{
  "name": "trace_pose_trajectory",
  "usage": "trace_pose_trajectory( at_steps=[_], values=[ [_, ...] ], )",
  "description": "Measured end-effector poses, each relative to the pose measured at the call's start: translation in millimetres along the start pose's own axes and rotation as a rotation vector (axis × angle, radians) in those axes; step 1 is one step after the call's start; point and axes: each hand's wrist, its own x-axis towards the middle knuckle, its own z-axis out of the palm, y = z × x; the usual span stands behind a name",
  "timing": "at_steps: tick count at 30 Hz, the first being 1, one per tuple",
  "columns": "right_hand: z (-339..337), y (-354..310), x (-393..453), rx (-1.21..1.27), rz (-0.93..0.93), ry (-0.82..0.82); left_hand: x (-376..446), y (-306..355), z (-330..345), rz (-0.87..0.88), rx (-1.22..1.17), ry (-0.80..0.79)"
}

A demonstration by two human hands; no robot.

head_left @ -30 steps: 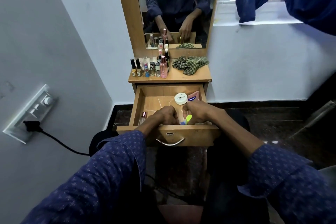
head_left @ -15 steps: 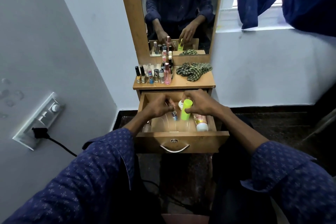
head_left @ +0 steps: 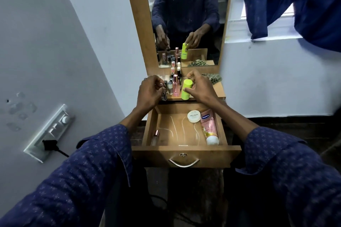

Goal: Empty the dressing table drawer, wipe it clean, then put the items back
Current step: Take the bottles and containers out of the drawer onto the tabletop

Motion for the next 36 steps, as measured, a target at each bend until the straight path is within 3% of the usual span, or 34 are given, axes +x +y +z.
trace_pose_trajectory(
  at_steps=[11, 29, 36],
  values=[
    [17.3, -3.1, 27.5, -0.204, 0.044, 0.03, 27.4, 1.4, 10.2, -0.024, -0.003, 0.041],
    [25.6, 13.2, 21.3, -0.142, 0.123, -0.075, 19.2, -2.3, 17.2, 0.023, 0.041, 0.013],
    [31.5, 23.4, -9.6, -0.217, 0.2, -0.019, -10.7, -2.5, 21.1, -0.002, 0.053, 0.073]
  ],
)
